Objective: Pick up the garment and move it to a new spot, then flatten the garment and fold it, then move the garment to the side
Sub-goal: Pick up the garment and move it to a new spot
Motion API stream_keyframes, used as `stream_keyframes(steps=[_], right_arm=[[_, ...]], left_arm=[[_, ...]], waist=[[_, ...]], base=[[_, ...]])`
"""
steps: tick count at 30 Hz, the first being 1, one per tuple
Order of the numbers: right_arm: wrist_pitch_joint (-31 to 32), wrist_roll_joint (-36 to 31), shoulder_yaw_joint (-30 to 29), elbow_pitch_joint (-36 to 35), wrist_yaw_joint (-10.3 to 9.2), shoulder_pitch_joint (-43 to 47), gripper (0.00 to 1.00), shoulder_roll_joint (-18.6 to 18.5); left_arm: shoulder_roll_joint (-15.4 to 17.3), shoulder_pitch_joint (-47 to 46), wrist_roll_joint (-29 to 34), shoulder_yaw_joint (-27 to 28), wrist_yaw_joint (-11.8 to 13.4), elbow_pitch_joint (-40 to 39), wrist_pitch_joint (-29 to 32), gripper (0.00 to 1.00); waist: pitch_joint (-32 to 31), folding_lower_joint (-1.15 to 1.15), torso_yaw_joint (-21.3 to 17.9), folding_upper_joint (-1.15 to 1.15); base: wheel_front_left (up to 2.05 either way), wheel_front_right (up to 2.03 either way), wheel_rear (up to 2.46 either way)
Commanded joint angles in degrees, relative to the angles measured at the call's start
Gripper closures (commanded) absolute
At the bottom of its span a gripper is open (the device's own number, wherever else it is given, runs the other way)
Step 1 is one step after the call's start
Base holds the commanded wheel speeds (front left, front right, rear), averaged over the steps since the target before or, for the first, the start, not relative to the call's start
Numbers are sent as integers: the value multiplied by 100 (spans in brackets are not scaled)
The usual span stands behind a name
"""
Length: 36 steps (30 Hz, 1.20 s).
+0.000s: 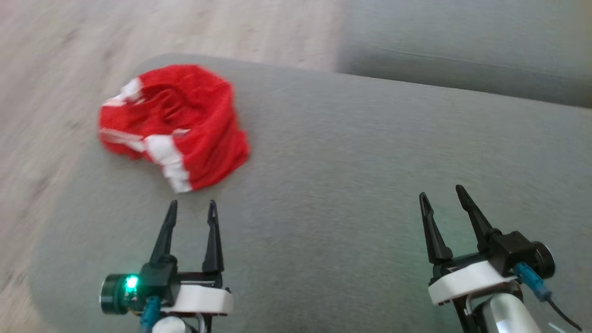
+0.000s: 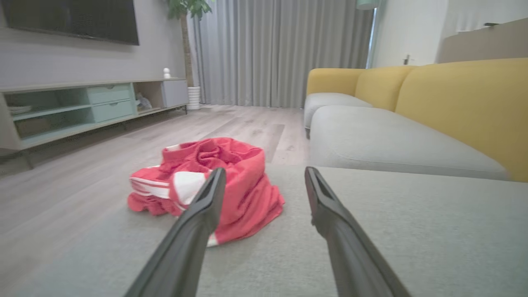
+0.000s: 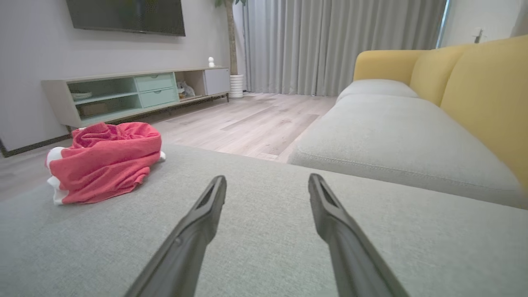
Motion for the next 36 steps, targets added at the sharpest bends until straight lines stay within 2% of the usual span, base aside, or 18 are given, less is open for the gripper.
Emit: stream_keyframes(steps=[1, 9, 15, 18, 22, 25, 29, 36], right_arm=[[-62, -43, 123, -155, -4, -194, 0, -48], [-62, -162, 125, -155, -4, -287, 0, -48], [-62, -433, 68, -178, -4, -428, 0, -48], [-62, -688, 17, -178, -4, -519, 0, -48], [-62, -1051, -123, -262, -4, -645, 0, -51], [-62, -1228, -249, -343, -4, -764, 0, -148], [-62, -1369, -277, -450, -4, -864, 0, -341], [-62, -1482, -239, -633, -4, -925, 0, -628]], left_arm=[[28, -308, -58, 244, 31, -153, -55, 0], [28, -297, -240, 491, 179, -207, -55, 0], [28, -395, -174, 797, 325, -644, -55, 0], [46, -671, -13, 1051, 196, -753, -55, 0], [337, -1431, 148, 1312, -201, -581, -55, 0], [630, -2259, 236, 1371, -494, -142, -55, 0], [982, -3496, 340, 1310, -795, 953, -28, 0], [1264, -5346, 317, 1247, -1019, 3076, 807, 0]], waist=[[126, 0, 511, 0], [391, 0, 998, 0], [813, 0, 1023, 0], [1095, 0, 946, 0], [1541, 0, 827, 0], [1881, 0, 734, 0], [2235, 0, 631, 0], [2768, 0, 453, 0]], base=[[0, 0, 0], [0, 0, 0], [0, 0, 0], [0, 0, 0], [0, 0, 0], [0, 0, 0], [0, 0, 0], [0, 0, 0]])
